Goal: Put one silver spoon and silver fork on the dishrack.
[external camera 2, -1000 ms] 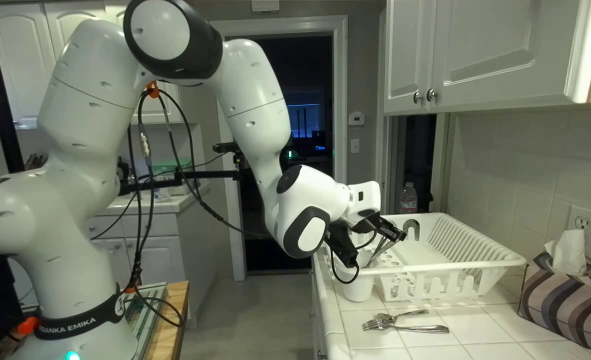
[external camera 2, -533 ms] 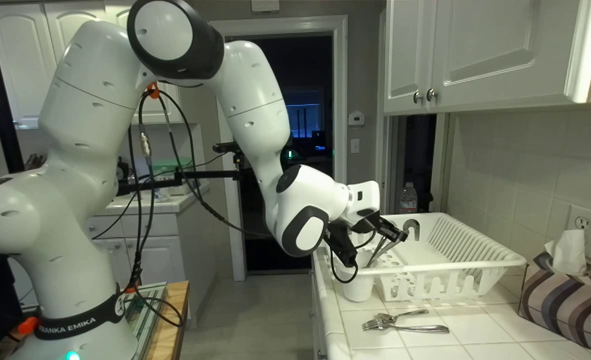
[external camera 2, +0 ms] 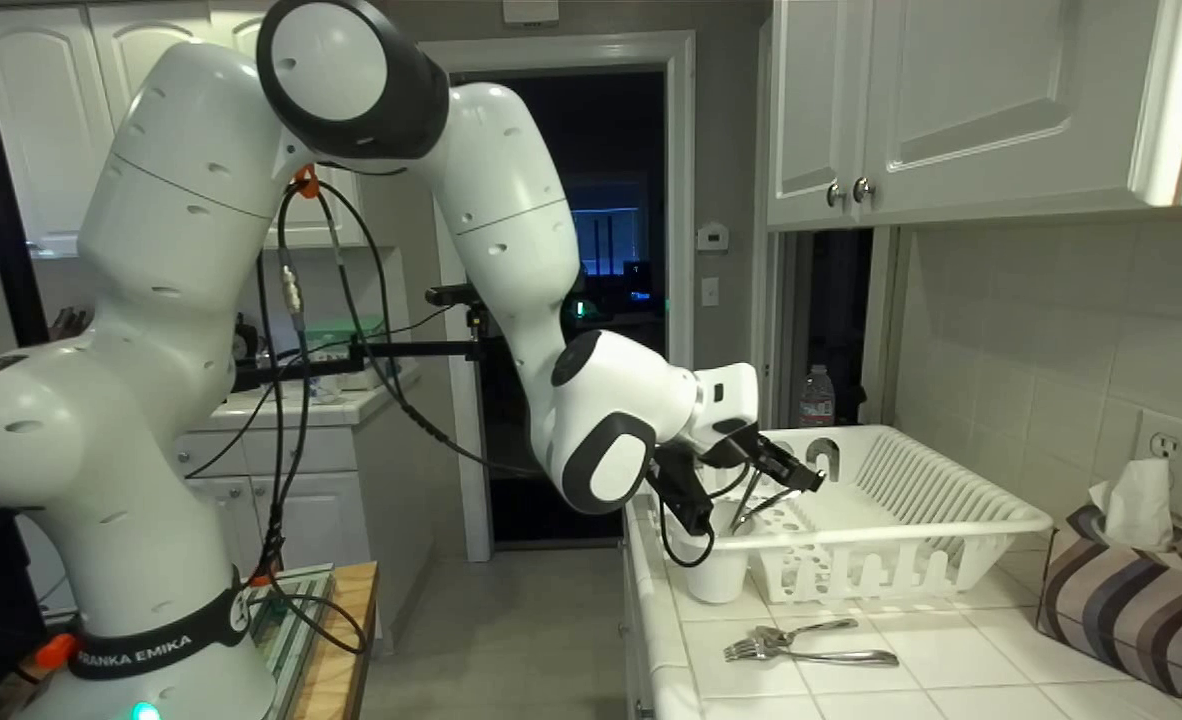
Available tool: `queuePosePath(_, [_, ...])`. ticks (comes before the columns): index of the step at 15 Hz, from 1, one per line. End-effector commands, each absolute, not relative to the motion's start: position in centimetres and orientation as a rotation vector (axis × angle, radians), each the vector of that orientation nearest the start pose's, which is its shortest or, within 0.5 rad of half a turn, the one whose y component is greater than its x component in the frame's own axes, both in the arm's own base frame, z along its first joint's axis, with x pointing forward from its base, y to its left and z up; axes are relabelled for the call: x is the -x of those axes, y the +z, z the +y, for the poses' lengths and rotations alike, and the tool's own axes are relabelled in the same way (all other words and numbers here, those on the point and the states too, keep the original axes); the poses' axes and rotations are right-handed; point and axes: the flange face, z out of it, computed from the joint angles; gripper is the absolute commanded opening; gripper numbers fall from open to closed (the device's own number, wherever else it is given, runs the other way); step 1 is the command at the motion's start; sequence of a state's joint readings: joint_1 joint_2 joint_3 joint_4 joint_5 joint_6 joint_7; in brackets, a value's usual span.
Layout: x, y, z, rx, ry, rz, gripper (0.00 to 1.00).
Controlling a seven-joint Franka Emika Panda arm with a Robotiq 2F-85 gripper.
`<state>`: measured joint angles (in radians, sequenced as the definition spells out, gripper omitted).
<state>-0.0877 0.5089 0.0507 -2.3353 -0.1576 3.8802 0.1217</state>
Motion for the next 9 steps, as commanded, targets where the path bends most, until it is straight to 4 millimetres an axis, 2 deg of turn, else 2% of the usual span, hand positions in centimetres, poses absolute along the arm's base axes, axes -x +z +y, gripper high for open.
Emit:
queuePosePath(1, [-54.7, 24.4, 0.2, 2.671, -1.502, 0.010, 0.79])
queuePosePath(4, [-54.6, 24.8, 0.1, 2.670, -1.499, 0.023, 0.98])
queuePosePath(9, [-54.5, 26.3, -0.3, 2.671, -1.480, 0.049, 1.00])
